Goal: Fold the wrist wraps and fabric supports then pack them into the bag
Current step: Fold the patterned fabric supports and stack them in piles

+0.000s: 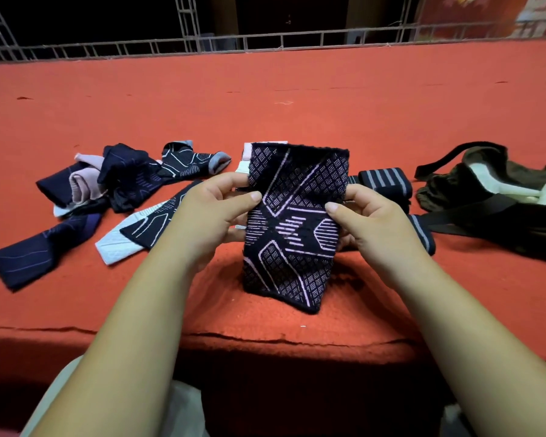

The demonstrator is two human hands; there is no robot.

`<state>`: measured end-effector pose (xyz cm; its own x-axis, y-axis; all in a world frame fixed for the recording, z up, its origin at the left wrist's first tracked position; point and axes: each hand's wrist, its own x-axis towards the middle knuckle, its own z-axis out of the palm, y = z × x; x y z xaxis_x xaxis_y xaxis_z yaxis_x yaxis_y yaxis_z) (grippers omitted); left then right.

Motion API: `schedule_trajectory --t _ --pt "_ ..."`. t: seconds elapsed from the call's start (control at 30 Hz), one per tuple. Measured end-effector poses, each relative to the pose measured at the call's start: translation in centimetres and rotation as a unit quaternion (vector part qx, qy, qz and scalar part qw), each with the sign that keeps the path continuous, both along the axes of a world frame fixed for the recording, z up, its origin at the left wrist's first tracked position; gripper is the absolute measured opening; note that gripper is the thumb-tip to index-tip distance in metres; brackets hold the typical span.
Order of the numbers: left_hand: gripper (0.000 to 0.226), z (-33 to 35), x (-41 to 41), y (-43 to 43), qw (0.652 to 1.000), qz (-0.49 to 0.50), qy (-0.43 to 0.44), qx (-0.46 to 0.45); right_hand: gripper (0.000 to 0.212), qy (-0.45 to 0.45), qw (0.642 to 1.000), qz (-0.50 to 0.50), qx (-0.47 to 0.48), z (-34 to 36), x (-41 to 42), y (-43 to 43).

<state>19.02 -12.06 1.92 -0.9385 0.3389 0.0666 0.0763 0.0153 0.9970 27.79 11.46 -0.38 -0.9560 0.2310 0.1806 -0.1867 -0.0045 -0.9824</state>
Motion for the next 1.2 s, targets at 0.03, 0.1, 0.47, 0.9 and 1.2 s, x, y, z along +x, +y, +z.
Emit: schedule_trajectory --t 0.03,0.1,0.47,0.9,1.2 --pt "0.022 -0.1 -0.1 0.0 1.000 0.002 0.002 0.001 0.018 -0.001 1.000 0.005 -0.014 0.0 0.0 0.0" --pt "0.018 -0.2 -0.3 0.0 1.000 -0.002 0.009 0.003 0.023 -0.006 0.999 0.016 -0.033 -0.1 -0.1 -0.1" --pt "0.041 -0.4 -0.4 0.2 0.997 -0.018 -0.045 0.065 0.045 -0.010 0.996 0.024 -0.083 -0.4 -0.7 0.1" --pt "0.036 -2.2 -0.5 0.4 0.996 -0.065 -0.062 -0.017 0.039 0.014 0.993 0.000 0.114 -1.5 -0.6 -0.1" --pt "0.035 -1.9 -0.1 0.9 0.992 -0.049 -0.091 0.074 0.027 -0.044 0.995 0.075 0.039 -2.3 -1.1 -0.5"
